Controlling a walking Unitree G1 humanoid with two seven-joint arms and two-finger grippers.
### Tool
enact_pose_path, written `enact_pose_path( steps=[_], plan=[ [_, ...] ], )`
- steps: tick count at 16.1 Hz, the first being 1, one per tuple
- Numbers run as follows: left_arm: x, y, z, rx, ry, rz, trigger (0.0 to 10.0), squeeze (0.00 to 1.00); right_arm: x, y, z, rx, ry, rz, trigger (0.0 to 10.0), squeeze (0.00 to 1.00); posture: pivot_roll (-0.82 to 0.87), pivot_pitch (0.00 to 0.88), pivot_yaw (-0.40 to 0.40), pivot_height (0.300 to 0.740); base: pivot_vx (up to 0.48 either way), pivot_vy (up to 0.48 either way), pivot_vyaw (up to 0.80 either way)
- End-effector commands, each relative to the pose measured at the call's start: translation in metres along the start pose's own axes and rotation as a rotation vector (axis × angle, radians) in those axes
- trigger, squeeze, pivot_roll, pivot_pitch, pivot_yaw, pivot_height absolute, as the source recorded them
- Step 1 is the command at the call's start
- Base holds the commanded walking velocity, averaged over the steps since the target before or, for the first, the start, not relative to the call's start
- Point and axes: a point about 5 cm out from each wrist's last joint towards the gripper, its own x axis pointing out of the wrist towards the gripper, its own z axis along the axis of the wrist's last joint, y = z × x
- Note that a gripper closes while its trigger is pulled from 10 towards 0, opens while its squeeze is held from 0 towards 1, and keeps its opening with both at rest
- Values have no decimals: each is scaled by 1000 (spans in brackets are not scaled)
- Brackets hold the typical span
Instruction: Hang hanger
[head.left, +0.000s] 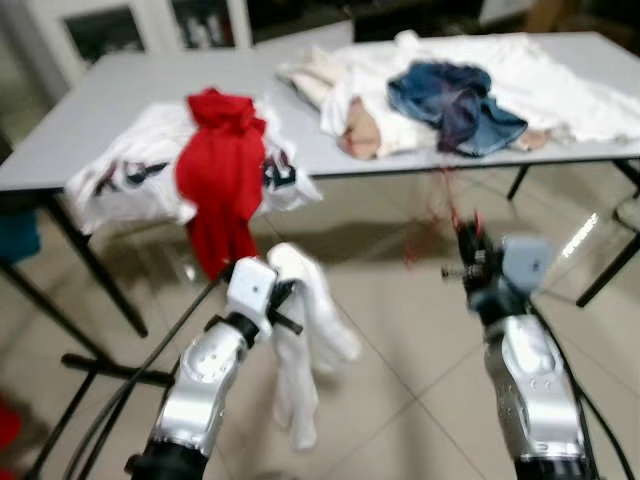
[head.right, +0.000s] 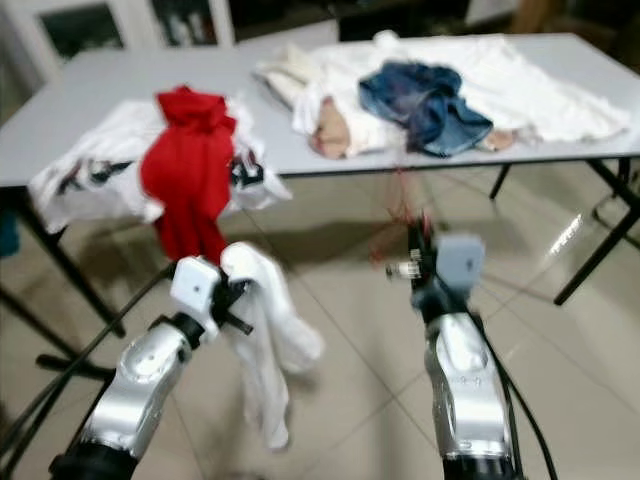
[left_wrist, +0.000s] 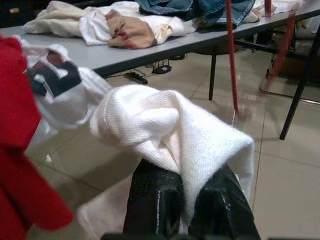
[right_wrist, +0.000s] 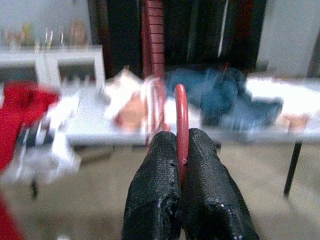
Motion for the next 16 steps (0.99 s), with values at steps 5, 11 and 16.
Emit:
enact_pose_path(
  steps=[5, 11, 16],
  plan=[
    [10, -9, 9, 4, -38, -28, 10000, 0, 32, -12, 72, 2, -255, -44, 10000, 0, 68, 8, 57, 740, 421, 0, 0],
    [11, -11, 10, -3, -47, -18, 10000, 0, 42, -12, 74, 0, -249, -44, 10000, 0, 77, 0, 55, 740, 410, 0, 0],
    [13, -9, 12, -1, -56, -14, 10000, 0, 46, -9, 75, -8, -247, -22, 10000, 0, 79, 0, 54, 740, 403, 0, 0]
  ],
)
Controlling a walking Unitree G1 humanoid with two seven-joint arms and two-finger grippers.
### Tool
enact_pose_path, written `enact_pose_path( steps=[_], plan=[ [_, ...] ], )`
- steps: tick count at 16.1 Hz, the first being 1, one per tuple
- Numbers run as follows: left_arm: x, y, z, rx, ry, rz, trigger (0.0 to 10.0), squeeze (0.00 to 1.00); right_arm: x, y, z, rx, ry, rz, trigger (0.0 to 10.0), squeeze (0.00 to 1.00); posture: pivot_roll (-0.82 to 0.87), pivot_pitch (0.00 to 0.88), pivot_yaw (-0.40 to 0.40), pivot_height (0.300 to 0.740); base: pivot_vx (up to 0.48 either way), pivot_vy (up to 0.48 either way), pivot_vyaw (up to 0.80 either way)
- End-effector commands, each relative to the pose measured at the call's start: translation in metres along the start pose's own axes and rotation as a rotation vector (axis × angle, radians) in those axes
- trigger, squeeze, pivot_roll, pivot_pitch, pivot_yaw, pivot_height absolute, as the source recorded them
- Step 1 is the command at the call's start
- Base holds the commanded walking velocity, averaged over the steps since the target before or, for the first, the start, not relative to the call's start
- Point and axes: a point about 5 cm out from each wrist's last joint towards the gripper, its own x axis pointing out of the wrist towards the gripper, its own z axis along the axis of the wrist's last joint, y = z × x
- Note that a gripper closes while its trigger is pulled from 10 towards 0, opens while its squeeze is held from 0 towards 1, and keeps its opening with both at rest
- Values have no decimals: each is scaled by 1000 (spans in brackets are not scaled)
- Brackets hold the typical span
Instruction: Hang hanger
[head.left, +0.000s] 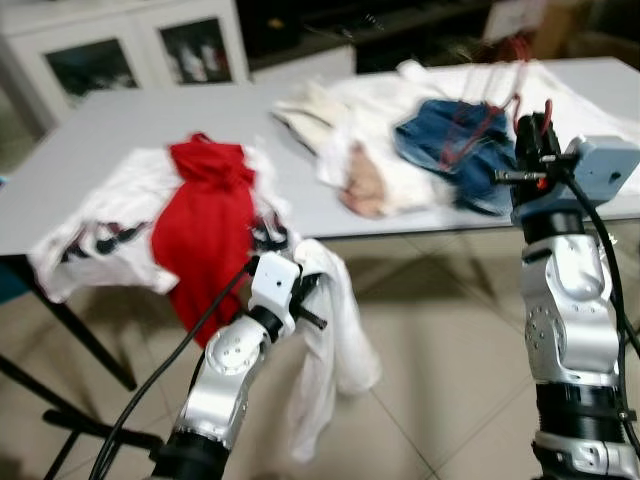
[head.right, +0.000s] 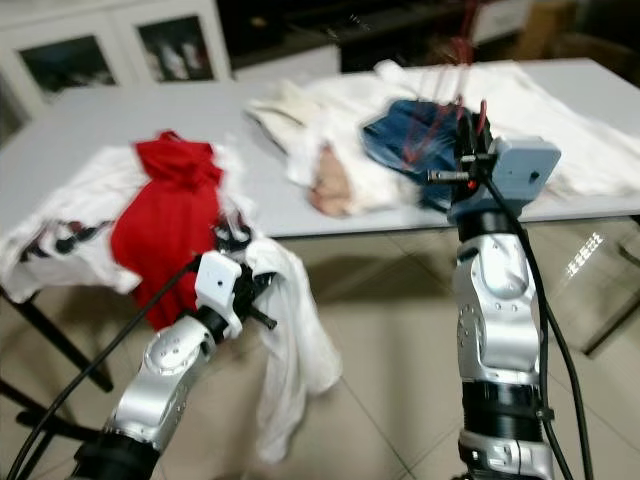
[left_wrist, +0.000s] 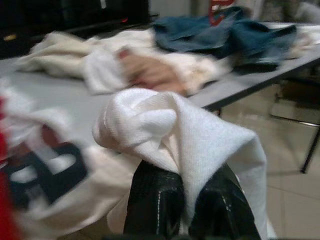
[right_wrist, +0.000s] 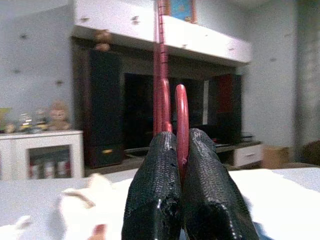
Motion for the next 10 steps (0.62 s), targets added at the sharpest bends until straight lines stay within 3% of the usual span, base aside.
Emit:
enact_pose_path(
  steps=[1, 3, 7, 10],
  plan=[
    [0, 5, 5, 9, -19, 18, 10000, 0, 3, 7, 3, 1, -12, 37, 10000, 0, 79, 0, 54, 740, 398, 0, 0],
    [1, 3, 8, 9, -27, 15, 10000, 0, 2, 7, 2, -1, -9, 39, 10000, 0, 77, 0, 52, 740, 403, 0, 0],
    [14, -2, 42, 20, -135, -13, 10000, 0, 1, 7, 0, -3, 4, 39, 10000, 0, 76, 2, 54, 740, 381, 0, 0],
    [23, 10, 68, 21, -211, 19, 10000, 0, 0, 6, -2, 0, 10, 37, 10000, 0, 77, 1, 55, 740, 374, 0, 0]
  ],
)
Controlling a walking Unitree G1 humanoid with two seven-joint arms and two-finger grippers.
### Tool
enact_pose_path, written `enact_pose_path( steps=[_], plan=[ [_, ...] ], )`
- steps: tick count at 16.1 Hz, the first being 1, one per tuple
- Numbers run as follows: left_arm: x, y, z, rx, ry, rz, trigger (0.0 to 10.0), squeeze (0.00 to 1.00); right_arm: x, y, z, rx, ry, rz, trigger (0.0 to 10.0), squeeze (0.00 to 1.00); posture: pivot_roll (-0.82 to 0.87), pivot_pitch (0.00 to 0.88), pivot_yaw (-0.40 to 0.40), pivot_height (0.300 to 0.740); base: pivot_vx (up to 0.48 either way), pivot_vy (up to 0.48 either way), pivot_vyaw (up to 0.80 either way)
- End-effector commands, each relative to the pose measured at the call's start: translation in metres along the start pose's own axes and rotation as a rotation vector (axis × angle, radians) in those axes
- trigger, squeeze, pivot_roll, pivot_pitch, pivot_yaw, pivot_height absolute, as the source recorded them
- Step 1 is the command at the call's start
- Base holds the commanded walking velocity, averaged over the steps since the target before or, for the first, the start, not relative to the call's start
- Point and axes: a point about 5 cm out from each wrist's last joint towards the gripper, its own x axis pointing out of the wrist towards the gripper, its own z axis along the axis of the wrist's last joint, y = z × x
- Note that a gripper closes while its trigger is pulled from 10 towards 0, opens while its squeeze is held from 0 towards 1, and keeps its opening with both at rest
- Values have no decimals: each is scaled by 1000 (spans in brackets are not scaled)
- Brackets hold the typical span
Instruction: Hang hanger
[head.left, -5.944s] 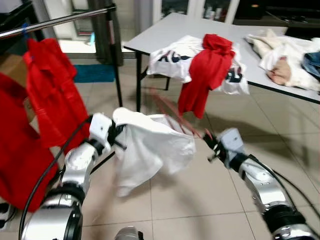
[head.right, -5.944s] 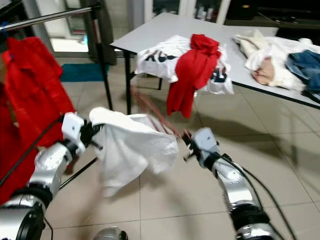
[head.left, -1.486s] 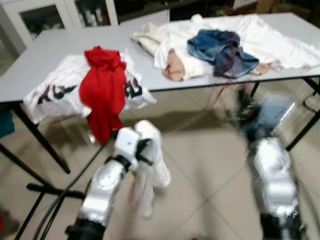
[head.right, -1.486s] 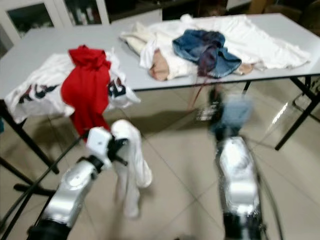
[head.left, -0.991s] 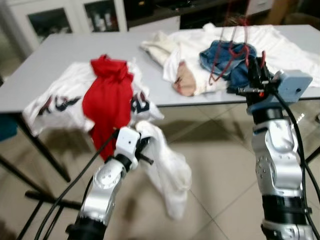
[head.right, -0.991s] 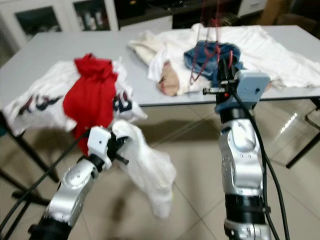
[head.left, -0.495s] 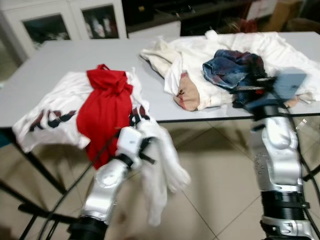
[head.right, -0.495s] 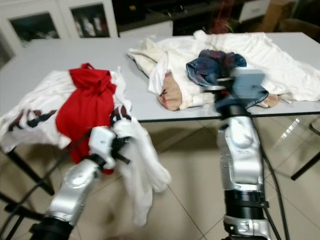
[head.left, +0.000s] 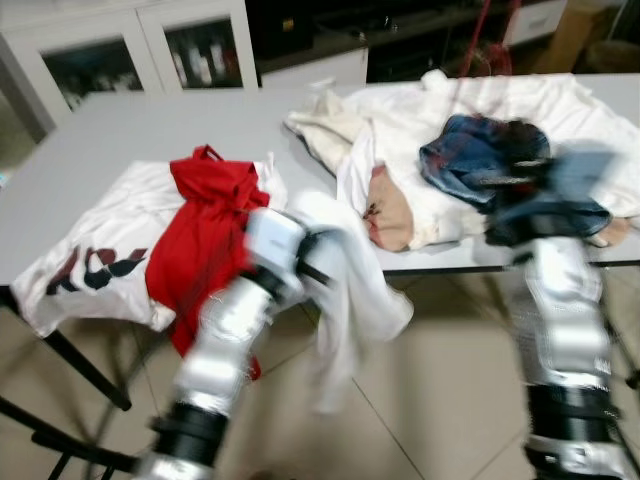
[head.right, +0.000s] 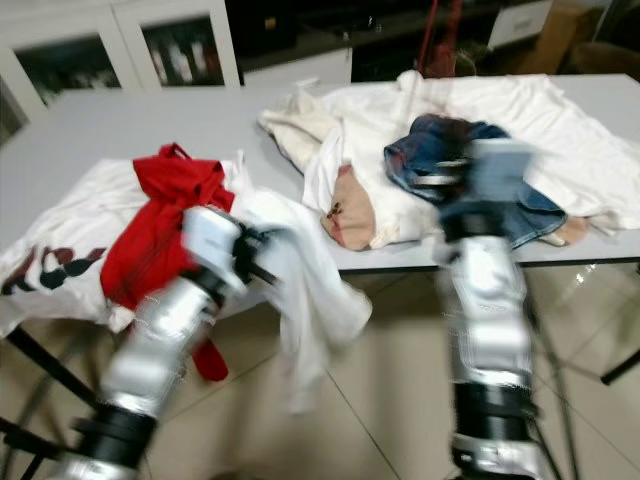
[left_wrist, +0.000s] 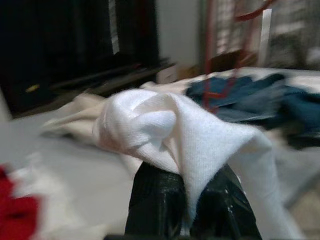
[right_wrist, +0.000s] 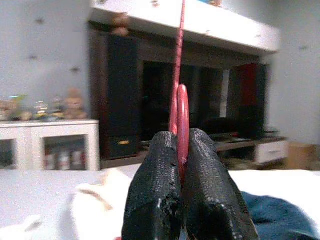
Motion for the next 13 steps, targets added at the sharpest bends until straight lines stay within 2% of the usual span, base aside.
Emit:
enact_pose_path(
  steps=[1, 4, 5, 7, 8, 9, 13],
  plan=[
    [14, 2, 21, -1, -70, -3, 10000, 0, 0, -10, 3, -17, -8, -31, 10000, 0, 78, 1, 57, 740, 375, 0, 0],
    [23, 14, 39, 37, -113, -1, 10000, 0, -1, -8, 1, -11, -1, -30, 10000, 0, 76, 0, 62, 740, 373, 0, 0],
    [30, 18, 58, 65, -160, -32, 10000, 0, -3, -8, -1, -8, 5, -33, 10000, 0, 74, 0, 64, 740, 375, 0, 0],
    [34, 18, 69, 73, -191, -54, 10000, 0, -4, -7, -2, -7, 9, -34, 10000, 0, 72, 0, 68, 740, 377, 0, 0],
    [43, 24, 94, 89, -261, -71, 10000, 0, -5, -7, -3, -4, 14, -40, 10000, 0, 70, 0, 71, 740, 375, 0, 0],
    [46, 28, 100, 98, -278, -64, 10000, 0, -6, -7, -4, -3, 16, -41, 10000, 0, 69, 0, 71, 740, 375, 0, 0],
    [62, 68, 121, 176, -301, 44, 10000, 0, -7, -6, -5, 2, 19, -43, 10000, 0, 62, 0, 79, 740, 349, 0, 0]
  ],
)
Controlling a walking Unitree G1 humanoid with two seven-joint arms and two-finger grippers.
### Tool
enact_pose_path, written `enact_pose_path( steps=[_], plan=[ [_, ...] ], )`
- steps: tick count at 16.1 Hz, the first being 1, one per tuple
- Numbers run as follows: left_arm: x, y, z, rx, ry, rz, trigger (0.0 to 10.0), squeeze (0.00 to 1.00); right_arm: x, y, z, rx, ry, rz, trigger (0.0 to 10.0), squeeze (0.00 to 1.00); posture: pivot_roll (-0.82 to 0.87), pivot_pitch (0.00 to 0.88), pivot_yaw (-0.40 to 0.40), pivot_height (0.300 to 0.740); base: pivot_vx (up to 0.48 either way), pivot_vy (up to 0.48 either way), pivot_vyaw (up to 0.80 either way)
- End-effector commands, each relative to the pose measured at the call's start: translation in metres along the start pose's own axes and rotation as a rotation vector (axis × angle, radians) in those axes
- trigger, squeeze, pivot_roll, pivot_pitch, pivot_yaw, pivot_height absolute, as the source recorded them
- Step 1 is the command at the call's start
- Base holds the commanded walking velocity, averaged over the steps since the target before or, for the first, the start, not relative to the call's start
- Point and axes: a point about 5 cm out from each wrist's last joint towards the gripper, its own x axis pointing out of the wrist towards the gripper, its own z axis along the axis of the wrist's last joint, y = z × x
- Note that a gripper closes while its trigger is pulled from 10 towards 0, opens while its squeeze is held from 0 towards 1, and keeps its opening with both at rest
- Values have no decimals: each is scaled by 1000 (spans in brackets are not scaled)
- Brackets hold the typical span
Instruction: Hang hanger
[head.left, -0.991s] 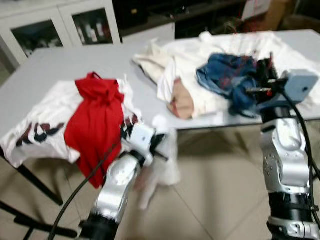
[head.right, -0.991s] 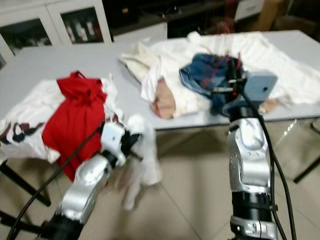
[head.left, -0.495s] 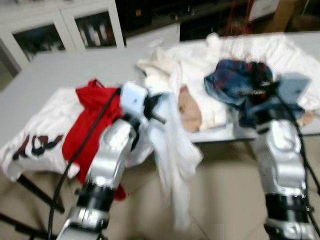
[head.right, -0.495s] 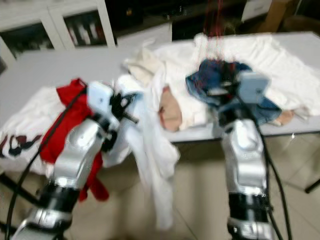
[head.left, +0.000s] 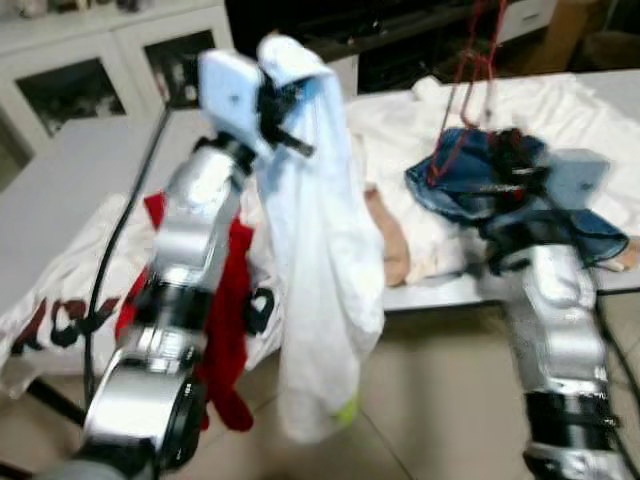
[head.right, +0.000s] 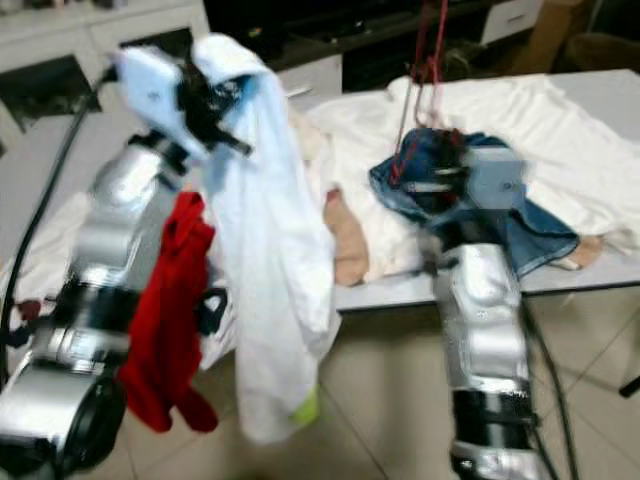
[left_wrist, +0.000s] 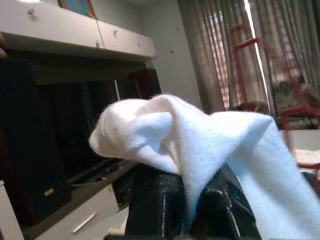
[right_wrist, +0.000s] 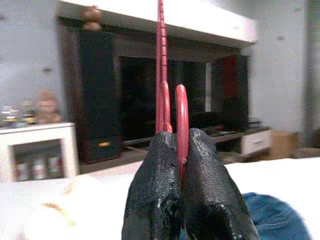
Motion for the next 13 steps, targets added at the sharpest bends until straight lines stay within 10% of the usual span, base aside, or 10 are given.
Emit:
enact_pose_path(
  steps=[1, 13],
  plan=[
    [-3, 26, 4, 44, -6, 86, 10000, 0, 1, 9, 0, 16, -1, 22, 10000, 0, 60, 0, 80, 740, 307, 0, 0],
    [2, 63, -25, 110, 149, 269, 10000, 0, -4, 9, -1, 21, 11, 15, 10000, 0, 40, 0, 78, 740, 96, 0, 0]
  ],
)
